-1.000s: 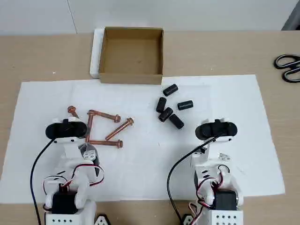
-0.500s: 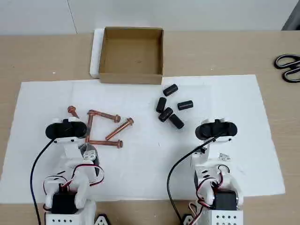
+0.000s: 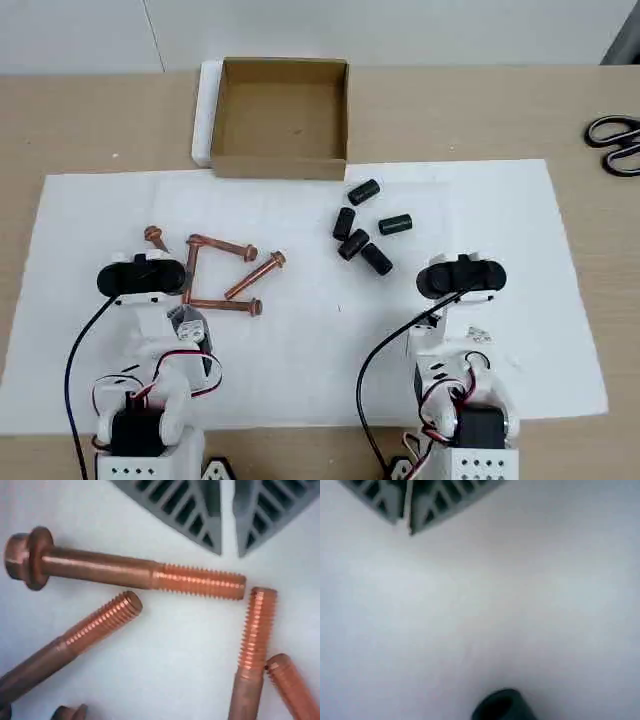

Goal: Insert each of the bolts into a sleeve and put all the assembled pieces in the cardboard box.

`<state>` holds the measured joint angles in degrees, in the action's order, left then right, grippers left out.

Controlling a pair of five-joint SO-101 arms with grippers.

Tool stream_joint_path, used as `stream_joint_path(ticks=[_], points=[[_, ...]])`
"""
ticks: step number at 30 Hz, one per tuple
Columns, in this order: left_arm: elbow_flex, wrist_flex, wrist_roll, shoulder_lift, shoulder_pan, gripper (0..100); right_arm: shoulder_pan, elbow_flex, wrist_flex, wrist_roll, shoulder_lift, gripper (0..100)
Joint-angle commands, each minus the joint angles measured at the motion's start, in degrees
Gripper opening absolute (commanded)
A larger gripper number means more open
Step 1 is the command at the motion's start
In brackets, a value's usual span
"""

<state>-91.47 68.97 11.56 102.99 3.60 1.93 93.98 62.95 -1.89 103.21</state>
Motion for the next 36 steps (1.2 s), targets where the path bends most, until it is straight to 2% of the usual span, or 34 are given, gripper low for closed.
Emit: stream_joint_path(ticks=[1,33,36], points=[[0.1,-1.4,-0.3,0.7,0.0,1,-0.2,-0.3,-1.5,0.6,0.7,0.3],[0.1,-1.4,-0.3,0.7,-0.3,1,-0.1,-0.4,-1.1,0.6,0.7,0.3],[0.1,-2.0,-0.3,0.7,-2.0,1,-0.1,-0.4,-1.1,0.6,0.7,0.3]])
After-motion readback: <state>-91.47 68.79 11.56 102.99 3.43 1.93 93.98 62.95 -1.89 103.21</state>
